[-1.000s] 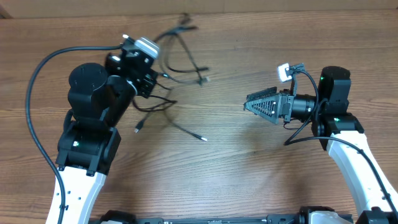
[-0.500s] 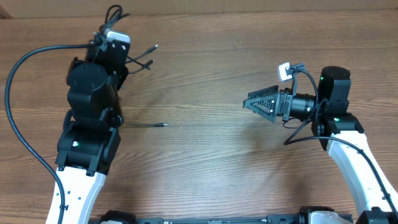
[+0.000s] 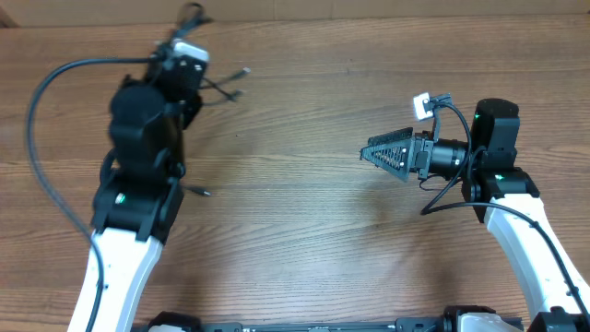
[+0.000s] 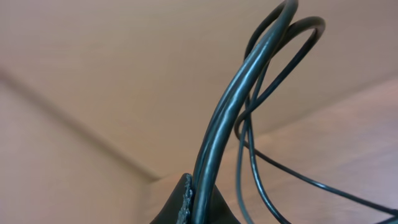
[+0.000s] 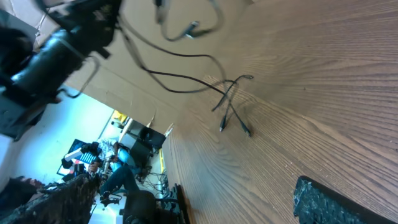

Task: Untangle cables
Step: 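Lower the left gripper and lay the cables on the table center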

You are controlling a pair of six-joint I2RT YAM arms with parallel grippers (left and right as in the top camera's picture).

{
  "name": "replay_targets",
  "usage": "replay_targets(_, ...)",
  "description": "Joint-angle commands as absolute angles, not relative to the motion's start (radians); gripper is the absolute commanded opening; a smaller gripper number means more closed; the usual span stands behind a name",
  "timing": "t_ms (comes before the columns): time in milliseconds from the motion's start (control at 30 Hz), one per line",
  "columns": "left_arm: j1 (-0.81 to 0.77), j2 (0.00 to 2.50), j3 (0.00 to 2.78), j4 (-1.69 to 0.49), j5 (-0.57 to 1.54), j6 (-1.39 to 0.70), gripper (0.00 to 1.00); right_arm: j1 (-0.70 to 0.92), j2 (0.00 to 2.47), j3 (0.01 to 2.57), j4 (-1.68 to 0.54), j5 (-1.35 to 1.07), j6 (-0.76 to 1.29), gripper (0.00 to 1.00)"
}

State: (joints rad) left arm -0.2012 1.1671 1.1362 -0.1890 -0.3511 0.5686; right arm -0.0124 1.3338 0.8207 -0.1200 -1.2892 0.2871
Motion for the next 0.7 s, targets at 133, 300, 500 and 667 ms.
replay_targets(133,-0.246,1.410,1.147,-0.236,0.034,0.385,0.30,-0.014,1.332,0.825,-0.118,-1.279,0.279,1.00)
replay_targets(300,-0.287,1.558,1.147,-0.235,0.142,0.354,1.00,-0.014,1.332,0.825,-0.118,-1.279,0.279,1.00)
replay_targets(500,-0.363,1.622,1.147,-0.226,0.181,0.355,1.00,-0.014,1.332,0.825,-0.118,-1.279,0.279,1.00)
replay_targets(667,-0.387,1.619,1.147,-0.205,0.181,0.354,1.00,-0.014,1.332,0.825,-0.118,-1.280,0.280,1.00)
